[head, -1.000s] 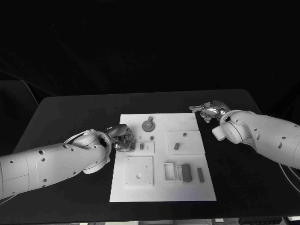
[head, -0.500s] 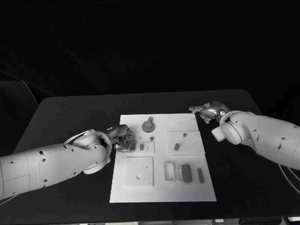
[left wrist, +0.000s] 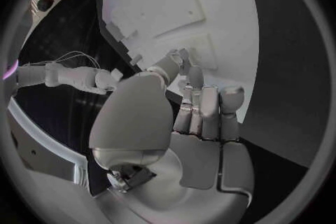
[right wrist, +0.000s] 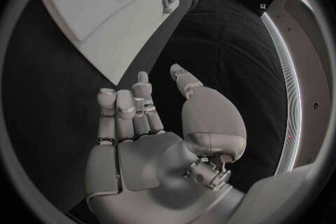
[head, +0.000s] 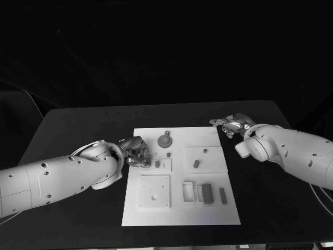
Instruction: Assemble the parts on the task board
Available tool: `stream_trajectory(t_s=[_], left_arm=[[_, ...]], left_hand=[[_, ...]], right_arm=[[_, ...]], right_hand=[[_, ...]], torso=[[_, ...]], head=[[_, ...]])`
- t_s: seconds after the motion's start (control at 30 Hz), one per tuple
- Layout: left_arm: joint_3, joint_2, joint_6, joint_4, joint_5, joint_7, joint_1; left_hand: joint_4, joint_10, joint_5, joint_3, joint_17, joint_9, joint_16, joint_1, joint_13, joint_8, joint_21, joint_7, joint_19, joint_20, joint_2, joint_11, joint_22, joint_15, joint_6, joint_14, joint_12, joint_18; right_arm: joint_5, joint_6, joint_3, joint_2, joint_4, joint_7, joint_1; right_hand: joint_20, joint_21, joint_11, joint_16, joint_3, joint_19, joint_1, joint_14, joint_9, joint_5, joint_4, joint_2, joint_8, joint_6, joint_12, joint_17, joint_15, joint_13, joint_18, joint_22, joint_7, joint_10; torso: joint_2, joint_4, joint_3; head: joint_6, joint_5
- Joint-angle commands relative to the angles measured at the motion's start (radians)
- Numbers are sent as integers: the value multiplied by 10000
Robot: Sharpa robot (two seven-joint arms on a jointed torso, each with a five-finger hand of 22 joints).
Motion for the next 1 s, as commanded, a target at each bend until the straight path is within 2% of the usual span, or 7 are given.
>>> stream_trajectory(t_s=[0.03, 0.23, 0.43, 1.0], left_arm=[[4, -2, 470, 44, 237, -128, 70], [6, 12, 736, 67, 146, -405, 157], [8, 76, 1238, 40, -344, -829, 254], [-1, 161, 1143, 74, -863, -1252, 262]], left_hand=[[58, 2, 30, -12, -9, 10, 31, -97, -9, 24, 22, 279, -36, -48, 25, 61, -7, -25, 345, -22, -47, 418], [64, 1, 35, -9, -10, 10, 31, -104, -12, 23, 22, 279, -37, -47, 22, 62, -8, -25, 348, -23, -52, 418], [75, -1, 42, -4, -13, 10, 28, -116, -16, 22, 19, 278, -40, -46, 22, 64, -10, -24, 352, -27, -59, 417], [101, -4, 67, 16, -25, 9, 13, -144, -27, 14, 5, 277, -57, -43, 17, 67, -18, -20, 356, -45, -79, 414]], right_arm=[[-55, 154, 0, 12, -7, 47, -3], [-55, 159, -1, 31, -27, 44, -4], [-55, 163, -1, 44, -23, 43, -7], [-55, 170, -2, 67, -41, 40, -13]], right_hand=[[-37, 1361, -24, -68, -79, 55, -23, 0, -16, 4, 1, 88, 11, 4, -39, -12, -100, -10, 270, 15, 89, 68], [-37, 1361, -24, -68, -80, 55, -23, 0, -16, 4, 1, 89, 10, 4, -40, -13, -100, -11, 270, 15, 89, 69], [-37, 1361, -24, -69, -80, 56, -24, 0, -16, 4, 1, 89, 10, 4, -40, -13, -100, -12, 270, 15, 89, 69], [-37, 1359, -24, -70, -82, 57, -25, 1, -17, 4, 1, 91, 10, 3, -41, -13, -101, -14, 271, 15, 89, 70]], torso=[[-1, 5, 3], [10, 5, -15], [10, 2, -13], [13, 8, -16]], head=[[1, 6], [8, 20], [-11, 17], [-80, 16]])
